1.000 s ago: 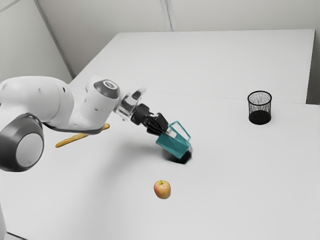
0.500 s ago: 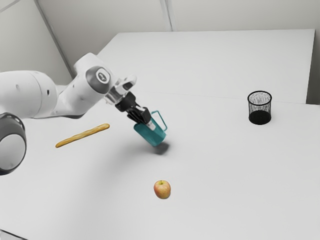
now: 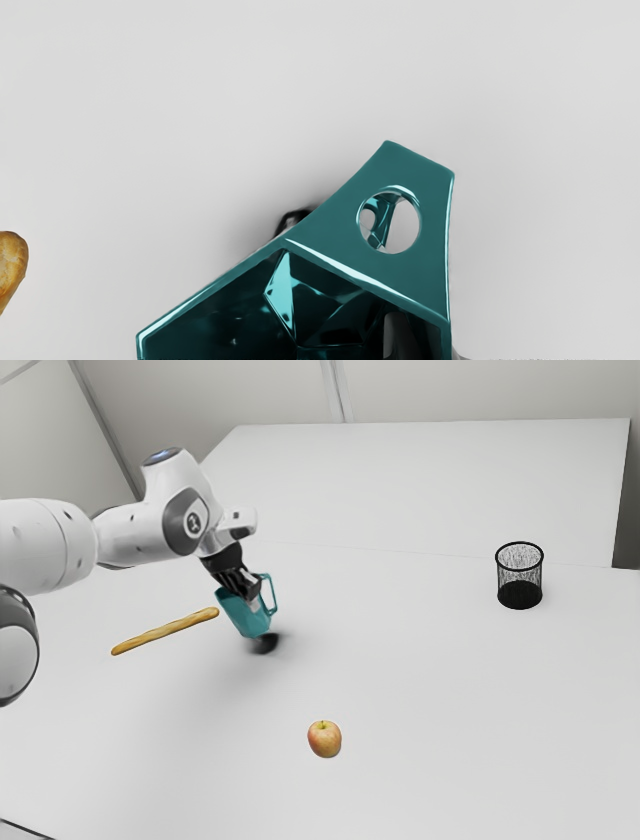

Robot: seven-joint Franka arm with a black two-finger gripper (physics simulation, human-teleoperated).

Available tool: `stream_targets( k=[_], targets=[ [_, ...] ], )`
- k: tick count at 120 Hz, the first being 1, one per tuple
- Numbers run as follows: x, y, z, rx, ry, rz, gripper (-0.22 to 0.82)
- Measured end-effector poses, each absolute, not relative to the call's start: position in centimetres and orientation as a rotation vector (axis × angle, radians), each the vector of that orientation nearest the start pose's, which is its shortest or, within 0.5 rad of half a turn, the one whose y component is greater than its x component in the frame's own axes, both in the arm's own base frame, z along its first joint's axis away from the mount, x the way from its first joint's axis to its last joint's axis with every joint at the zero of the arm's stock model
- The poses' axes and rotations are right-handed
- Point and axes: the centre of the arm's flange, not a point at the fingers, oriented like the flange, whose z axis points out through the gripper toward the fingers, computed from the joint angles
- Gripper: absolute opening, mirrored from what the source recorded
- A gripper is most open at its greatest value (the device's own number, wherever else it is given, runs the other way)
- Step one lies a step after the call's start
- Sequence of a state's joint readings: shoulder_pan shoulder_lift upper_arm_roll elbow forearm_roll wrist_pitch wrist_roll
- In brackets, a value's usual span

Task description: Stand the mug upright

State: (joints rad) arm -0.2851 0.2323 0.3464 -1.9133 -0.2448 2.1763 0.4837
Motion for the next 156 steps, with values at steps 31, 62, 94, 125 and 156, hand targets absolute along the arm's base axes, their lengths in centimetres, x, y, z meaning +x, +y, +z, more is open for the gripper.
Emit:
stream_targets(
  k=[31, 62, 94, 125, 156],
  targets=[
    [60.9, 3.8, 38.1, -3.169, 0.371, -0.110, -0.18],
    [59.0, 5.3, 36.1, -3.179, 0.259, -0.005, -0.18],
    [57.2, 4.6, 35.3, -3.134, 0.228, 0.075, -0.18],
    [55.7, 4.3, 34.5, -3.097, 0.160, 0.109, -0.18],
    [55.2, 3.8, 33.4, -3.077, 0.087, 0.090, -0.18]
  ],
)
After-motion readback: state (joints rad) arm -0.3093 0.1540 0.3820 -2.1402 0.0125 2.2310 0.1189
